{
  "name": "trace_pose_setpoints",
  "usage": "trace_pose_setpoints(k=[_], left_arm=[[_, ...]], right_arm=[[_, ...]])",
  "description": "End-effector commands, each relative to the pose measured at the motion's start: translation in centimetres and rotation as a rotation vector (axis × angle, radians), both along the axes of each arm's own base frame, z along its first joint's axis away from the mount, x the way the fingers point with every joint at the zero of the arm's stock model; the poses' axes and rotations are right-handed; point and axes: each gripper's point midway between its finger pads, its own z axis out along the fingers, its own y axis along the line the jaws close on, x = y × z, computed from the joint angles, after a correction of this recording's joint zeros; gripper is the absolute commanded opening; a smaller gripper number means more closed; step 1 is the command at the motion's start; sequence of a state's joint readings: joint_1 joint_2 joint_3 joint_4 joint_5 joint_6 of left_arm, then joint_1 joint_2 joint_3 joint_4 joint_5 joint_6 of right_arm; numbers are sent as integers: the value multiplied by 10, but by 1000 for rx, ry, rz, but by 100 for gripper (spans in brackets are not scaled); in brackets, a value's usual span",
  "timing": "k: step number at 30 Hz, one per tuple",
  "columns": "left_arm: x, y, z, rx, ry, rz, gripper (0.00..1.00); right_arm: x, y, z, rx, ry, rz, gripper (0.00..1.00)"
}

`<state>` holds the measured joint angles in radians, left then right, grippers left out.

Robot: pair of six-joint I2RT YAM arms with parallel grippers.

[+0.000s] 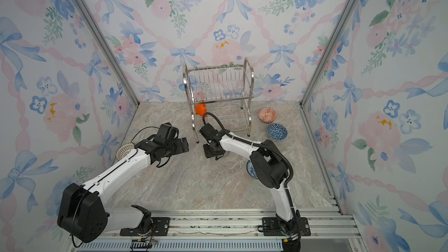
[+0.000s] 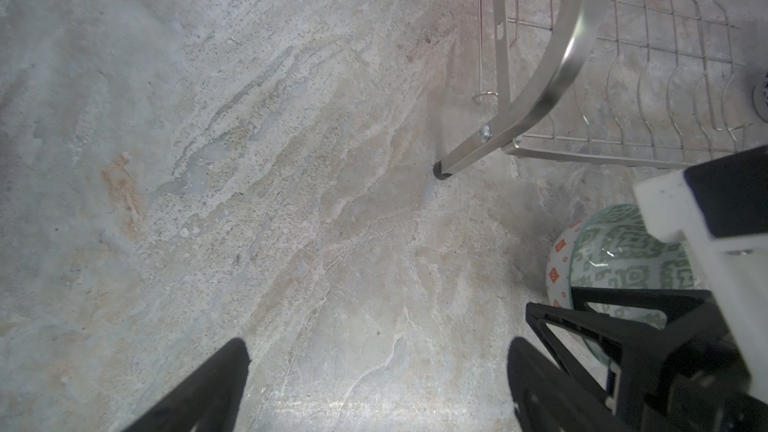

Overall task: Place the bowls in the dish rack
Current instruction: 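Grasp the rim of the green-patterned bowl with the right gripper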

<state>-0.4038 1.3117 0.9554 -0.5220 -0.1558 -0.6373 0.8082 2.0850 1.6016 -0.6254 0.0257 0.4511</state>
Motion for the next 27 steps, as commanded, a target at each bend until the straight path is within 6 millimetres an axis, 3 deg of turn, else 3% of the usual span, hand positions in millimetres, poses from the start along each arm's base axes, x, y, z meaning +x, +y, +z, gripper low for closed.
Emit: trace_pose_setpoints(k=[1,10,20,27], left_arm=[[4,0,3,-18,0,15,98],[14,-4,7,-19,-4,18,98],[15,-5,7,-26,-3,25,98],[13,-3,8,-26,-6,33,98]], right_arm=[[2,1,4,-38,-18,24,41],[5,-3,10,-80,-34,50,23],[2,-6,1,-105,-8,58,21],[0,-6,12,-86,-17,51,15]])
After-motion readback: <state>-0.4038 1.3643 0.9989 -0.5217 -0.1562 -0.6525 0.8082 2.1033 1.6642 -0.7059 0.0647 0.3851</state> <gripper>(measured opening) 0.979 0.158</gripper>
